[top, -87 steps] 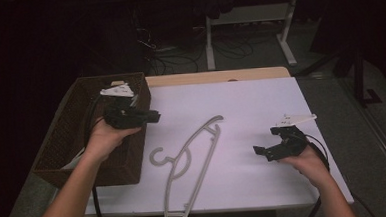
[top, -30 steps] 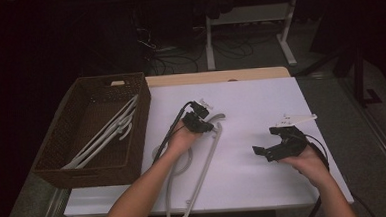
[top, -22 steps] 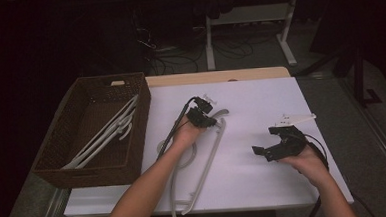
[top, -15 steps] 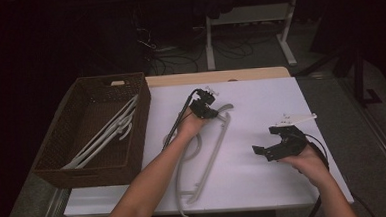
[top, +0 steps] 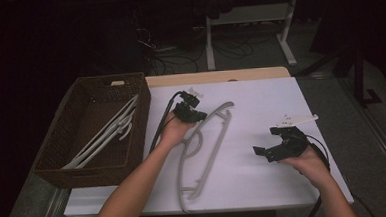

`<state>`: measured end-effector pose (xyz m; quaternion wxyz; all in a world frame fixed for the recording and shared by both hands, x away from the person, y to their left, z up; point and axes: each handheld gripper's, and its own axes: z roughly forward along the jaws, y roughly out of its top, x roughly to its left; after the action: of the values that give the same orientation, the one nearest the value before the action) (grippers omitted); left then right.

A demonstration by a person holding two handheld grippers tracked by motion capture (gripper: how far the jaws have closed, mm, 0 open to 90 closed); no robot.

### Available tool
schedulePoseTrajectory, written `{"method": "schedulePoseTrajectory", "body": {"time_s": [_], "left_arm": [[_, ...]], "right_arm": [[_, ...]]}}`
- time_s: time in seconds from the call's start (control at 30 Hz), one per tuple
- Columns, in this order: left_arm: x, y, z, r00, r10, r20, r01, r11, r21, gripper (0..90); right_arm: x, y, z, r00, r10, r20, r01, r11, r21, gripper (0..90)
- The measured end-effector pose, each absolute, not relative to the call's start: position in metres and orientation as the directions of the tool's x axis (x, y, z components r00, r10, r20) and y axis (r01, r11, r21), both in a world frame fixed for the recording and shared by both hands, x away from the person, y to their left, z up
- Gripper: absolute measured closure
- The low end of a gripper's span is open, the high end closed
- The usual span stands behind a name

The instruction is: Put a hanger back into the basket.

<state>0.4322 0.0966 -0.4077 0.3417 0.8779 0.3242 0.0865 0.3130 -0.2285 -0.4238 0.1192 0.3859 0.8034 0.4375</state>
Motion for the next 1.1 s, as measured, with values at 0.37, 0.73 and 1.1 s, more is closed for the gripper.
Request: {"method": "schedulePoseTrajectory", "body": {"time_s": [0.37,0.73,1.1], "left_arm": [[0.361,0.149,-0.421,0.749,0.650,-0.125,0.553,-0.510,0.659,90.0],[0.314,0.165,-0.430,0.748,0.654,-0.109,0.557,-0.531,0.639,90.0],[0.285,0.177,-0.443,0.741,0.664,-0.100,0.582,-0.561,0.589,90.0]], "right_arm": [[0.314,-0.224,-0.427,-0.676,0.724,0.141,0.523,0.336,0.783,0.0],[0.313,-0.224,-0.428,-0.678,0.723,0.135,0.522,0.344,0.781,0.0],[0.313,-0.223,-0.428,-0.678,0.723,0.133,0.523,0.347,0.778,0.0]]}}
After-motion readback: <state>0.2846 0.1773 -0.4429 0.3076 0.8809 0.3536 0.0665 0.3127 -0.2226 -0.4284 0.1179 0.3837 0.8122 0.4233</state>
